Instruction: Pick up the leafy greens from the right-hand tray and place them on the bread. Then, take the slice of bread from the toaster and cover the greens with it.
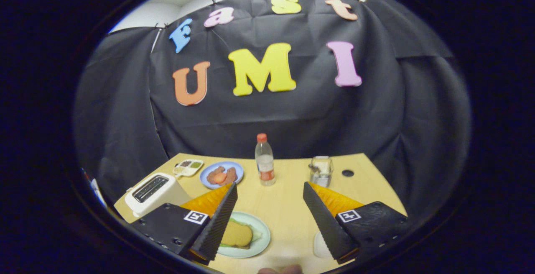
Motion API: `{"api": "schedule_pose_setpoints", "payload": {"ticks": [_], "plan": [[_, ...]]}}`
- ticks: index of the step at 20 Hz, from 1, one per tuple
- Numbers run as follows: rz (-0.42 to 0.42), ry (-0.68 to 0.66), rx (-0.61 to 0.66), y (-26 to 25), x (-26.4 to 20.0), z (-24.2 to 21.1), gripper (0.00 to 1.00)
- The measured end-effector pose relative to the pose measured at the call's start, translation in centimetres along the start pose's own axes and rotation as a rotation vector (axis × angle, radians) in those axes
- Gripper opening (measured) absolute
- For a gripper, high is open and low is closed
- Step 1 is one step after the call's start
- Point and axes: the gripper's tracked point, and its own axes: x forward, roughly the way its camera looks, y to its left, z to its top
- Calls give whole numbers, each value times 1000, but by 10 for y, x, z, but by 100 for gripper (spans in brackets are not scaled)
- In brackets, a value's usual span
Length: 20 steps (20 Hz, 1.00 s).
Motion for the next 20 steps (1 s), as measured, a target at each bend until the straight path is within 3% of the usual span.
{"api": "schedule_pose_setpoints", "payload": {"ticks": [6, 14, 20], "plan": [[-14, -221, -88, -9, -72, 113, 96], [-81, -297, -25, -24, -128, 173, 96], [-88, -348, -31, 13, -129, 194, 96]]}}
